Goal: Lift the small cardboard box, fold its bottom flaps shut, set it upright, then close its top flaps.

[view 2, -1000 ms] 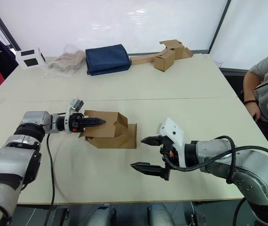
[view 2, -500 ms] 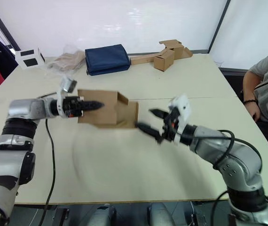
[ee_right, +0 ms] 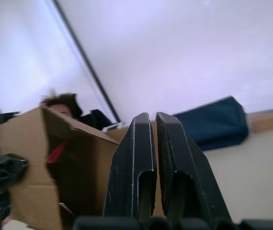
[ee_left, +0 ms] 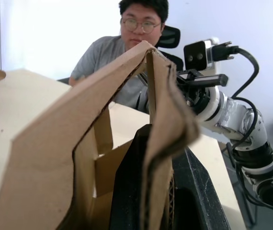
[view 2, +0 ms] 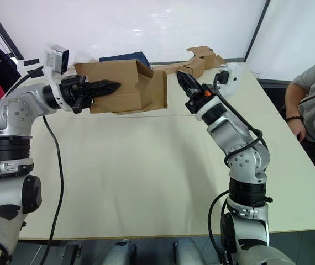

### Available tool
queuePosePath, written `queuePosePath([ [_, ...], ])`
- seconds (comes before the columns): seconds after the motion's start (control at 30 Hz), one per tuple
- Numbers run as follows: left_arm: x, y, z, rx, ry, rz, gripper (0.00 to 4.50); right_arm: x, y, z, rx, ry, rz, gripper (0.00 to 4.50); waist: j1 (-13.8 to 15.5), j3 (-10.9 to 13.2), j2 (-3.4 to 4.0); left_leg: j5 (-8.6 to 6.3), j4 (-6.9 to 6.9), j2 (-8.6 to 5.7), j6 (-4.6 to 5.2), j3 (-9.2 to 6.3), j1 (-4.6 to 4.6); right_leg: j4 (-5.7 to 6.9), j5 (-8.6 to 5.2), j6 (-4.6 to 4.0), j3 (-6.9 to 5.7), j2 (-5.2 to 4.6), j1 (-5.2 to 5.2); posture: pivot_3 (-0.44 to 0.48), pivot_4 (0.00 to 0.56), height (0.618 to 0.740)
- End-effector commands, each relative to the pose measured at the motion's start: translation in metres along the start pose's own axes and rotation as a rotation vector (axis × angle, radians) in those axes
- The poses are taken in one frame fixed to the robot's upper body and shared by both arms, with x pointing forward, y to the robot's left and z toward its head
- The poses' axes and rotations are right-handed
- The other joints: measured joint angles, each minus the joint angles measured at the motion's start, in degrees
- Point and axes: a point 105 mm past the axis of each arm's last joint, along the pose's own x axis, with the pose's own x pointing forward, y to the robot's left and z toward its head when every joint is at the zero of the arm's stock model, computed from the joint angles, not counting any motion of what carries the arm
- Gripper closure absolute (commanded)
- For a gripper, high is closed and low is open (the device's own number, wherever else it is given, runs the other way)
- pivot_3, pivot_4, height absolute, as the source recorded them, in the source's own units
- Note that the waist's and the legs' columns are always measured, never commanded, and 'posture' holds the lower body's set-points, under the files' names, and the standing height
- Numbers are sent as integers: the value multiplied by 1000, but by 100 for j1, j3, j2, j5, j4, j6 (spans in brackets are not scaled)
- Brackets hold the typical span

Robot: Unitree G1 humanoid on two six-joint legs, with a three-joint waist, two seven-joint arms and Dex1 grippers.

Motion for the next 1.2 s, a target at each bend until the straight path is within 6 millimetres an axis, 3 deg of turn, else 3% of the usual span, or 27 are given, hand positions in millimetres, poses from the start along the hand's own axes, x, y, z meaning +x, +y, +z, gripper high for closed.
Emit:
queuePosePath([
  [0.03,1,-14,16,59,-38,-41,4500,10,14,1,-50,-11,62,4405,-30,0,0,0,0,0,-1,0,0,2,0,0,0,0,0,0,150,740],
  [0.23,-1,-20,11,38,-16,-75,4500,19,27,-6,-65,8,132,4405,-37,0,0,0,0,0,-1,0,0,6,0,-1,1,0,-5,0,150,740],
  [0.67,3,-24,2,19,16,-131,4500,10,54,-17,-66,82,264,4405,-34,0,0,0,0,0,-1,1,1,8,-1,-1,1,0,-6,0,150,740],
  [1.2,5,-38,-3,-16,53,-230,4500,10,59,-26,-80,128,301,4405,-33,0,0,-1,0,-1,1,1,0,8,-1,-1,1,0,-6,0,150,740],
])
